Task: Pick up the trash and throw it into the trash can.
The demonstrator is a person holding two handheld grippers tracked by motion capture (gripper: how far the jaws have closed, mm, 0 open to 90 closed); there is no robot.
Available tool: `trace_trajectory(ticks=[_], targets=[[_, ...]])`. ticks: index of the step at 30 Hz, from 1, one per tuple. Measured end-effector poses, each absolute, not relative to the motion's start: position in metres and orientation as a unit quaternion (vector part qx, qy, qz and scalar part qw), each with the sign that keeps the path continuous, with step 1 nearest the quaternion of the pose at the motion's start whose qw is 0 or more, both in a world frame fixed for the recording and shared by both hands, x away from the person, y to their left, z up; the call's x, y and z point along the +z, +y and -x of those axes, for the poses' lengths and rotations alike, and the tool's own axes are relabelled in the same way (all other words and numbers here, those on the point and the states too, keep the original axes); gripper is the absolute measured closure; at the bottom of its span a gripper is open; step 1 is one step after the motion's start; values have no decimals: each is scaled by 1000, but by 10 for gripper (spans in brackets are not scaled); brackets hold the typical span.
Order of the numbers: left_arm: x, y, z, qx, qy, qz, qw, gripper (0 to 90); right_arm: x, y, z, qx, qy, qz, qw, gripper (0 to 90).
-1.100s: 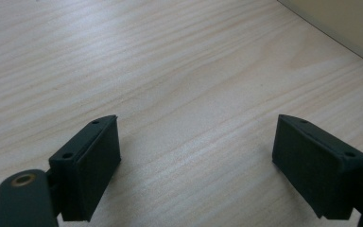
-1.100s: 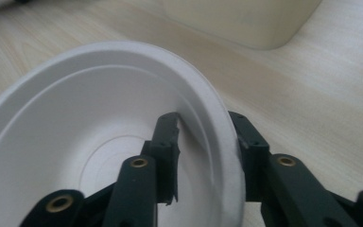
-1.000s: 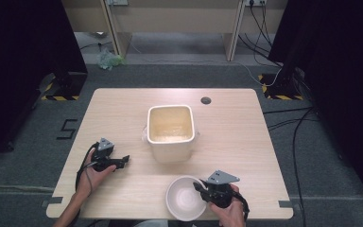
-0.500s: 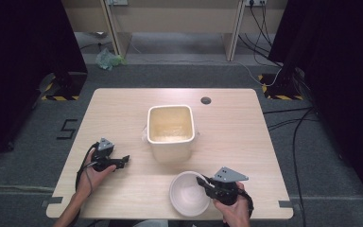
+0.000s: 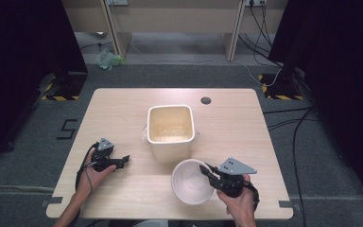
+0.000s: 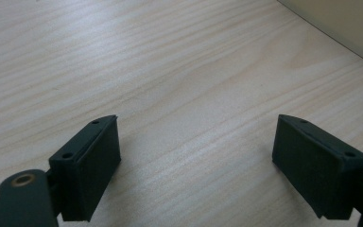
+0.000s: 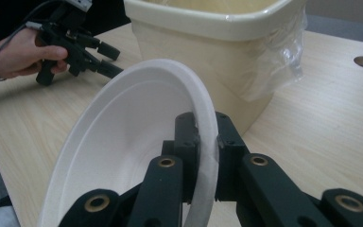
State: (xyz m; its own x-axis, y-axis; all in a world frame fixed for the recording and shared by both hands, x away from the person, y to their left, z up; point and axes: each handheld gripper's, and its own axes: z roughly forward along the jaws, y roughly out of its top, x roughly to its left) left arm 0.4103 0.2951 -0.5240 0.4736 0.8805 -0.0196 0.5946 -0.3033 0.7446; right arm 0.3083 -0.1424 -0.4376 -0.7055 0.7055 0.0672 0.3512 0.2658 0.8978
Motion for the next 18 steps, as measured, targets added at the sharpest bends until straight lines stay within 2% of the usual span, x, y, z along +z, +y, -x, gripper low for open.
trace_trajectory(ticks=[13,18], targets=[[-524,295,-410,201,472,-782,354,149,-425,-147,-315,524,763,-338,169,833],[-524,295,-410,201,472,-782,354,148,-410,-146,-321,532,758,-331,181,832]])
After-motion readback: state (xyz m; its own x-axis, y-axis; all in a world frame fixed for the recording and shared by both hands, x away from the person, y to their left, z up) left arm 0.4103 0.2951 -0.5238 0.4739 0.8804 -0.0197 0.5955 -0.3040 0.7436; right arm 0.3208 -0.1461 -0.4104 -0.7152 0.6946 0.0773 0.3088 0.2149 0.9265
